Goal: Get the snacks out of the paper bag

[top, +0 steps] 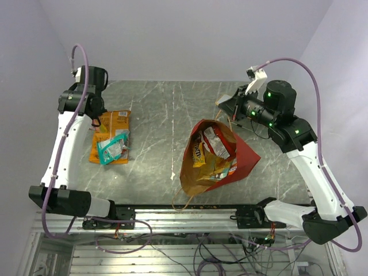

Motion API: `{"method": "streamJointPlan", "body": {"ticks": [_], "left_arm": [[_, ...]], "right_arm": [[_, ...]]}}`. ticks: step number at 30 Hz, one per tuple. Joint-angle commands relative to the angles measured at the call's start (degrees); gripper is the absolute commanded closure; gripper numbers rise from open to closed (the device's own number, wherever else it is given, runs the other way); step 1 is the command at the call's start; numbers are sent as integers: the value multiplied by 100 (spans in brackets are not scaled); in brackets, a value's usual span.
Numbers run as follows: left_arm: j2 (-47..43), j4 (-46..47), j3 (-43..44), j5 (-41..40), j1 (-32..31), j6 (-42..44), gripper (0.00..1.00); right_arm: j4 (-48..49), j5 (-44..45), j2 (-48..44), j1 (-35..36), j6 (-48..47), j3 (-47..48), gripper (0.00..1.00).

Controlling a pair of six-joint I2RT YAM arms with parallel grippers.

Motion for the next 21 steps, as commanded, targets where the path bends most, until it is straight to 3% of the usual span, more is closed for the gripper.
{"method": "streamJointPlan", "body": {"ticks": [1, 11, 17, 21], "left_arm": [[-190, -132, -229, -45, 712, 32, 93], [-70, -95, -916, -1020, 1142, -543, 93], [106, 123, -1346, -1168, 1192, -488, 93], [326, 515, -1615, -703, 1190, -181, 93]], "right_arm": [[241, 31, -152, -7, -124, -70, 100], [306, 15, -125, -16, -276, -92, 100], [338, -1, -204, -16, -277, -135, 100], [334, 110, -345, -24, -261, -256, 100]]}}
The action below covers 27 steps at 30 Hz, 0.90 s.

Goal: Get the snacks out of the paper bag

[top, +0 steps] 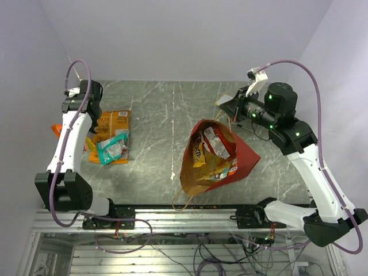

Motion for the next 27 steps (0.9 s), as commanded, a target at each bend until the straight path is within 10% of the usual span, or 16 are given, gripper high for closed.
{"method": "streamJointPlan", "body": {"ticks": [1, 22, 27], "left_arm": [[269, 582, -197, 261, 47, 312, 93], [2380, 943, 1291, 2307, -372, 883, 93], [2351, 914, 1423, 2437, -400, 972, 51]], "right_arm": [[202, 143, -289, -24, -61, -152, 100], [170, 95, -481, -24, 9, -257, 100], [177, 125, -522, -24, 70, -304, 100]]}}
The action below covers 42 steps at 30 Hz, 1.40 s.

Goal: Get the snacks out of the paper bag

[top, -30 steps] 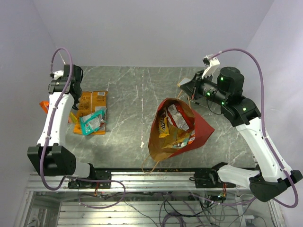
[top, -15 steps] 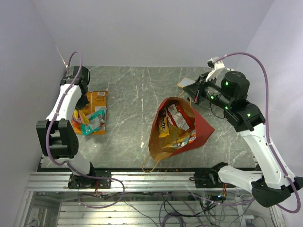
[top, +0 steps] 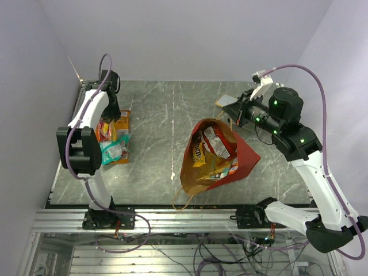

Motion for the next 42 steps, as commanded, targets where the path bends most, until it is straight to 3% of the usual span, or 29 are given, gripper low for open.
{"method": "streamJointPlan", "body": {"ticks": [1, 2, 5, 11, 19, 24, 30, 39, 42], "left_arm": [[-310, 31, 152, 296, -38, 97, 31], [-415, 17, 107, 373, -36, 61, 21], [-803, -44, 6, 873, -67, -153, 10], [-1879, 502, -685, 2070, -582, -828, 8], [-2826, 2218, -1605, 2571, -2845, -2712, 5], [-3284, 3286, -2153, 1936, -4003, -2719, 5], [-3675, 3847, -2903, 1181, -5267, -2570, 18], [-3400, 3624, -2666, -195, -7179, -1123, 27], [-3097, 3630, -2590, -388, -7497, -738, 31]], "right_arm": [[139, 55, -160, -22, 63, -96, 100], [130, 87, -188, -22, 66, -108, 100], [81, 151, -257, -22, 60, -141, 100], [-17, 155, -288, -24, 67, -206, 100], [-329, -57, -284, -23, -233, -51, 100], [-516, -59, -227, -24, -255, 130, 100], [-764, -74, -95, -23, -397, 388, 100], [-562, 37, -143, -29, -216, 311, 100], [-614, 54, -92, -22, -255, 334, 100]]}}
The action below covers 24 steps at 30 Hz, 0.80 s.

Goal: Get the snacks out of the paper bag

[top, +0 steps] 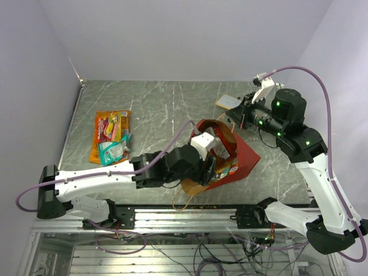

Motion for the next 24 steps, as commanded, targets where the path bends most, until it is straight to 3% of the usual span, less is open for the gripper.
{"method": "streamJointPlan", "body": {"ticks": [1, 9, 12, 17, 24], "left_arm": [[415, 146, 295, -640, -316, 849, 34], [1864, -705, 1144, -840, -317, 1099, 50], [2099, -776, 1116, -827, -317, 1070, 53], [2133, -922, 796, -1200, -308, 1017, 68], [1711, 331, -177, -343, -308, 1662, 49]], "right_arm": [[-1, 36, 19, -22, -3, 177, 100], [20, 168, -55, -27, 54, 193, 100], [6, 136, -46, -22, 67, 166, 100], [-12, 174, -51, -25, 70, 161, 100], [26, 140, -81, -24, 71, 49, 100]]}}
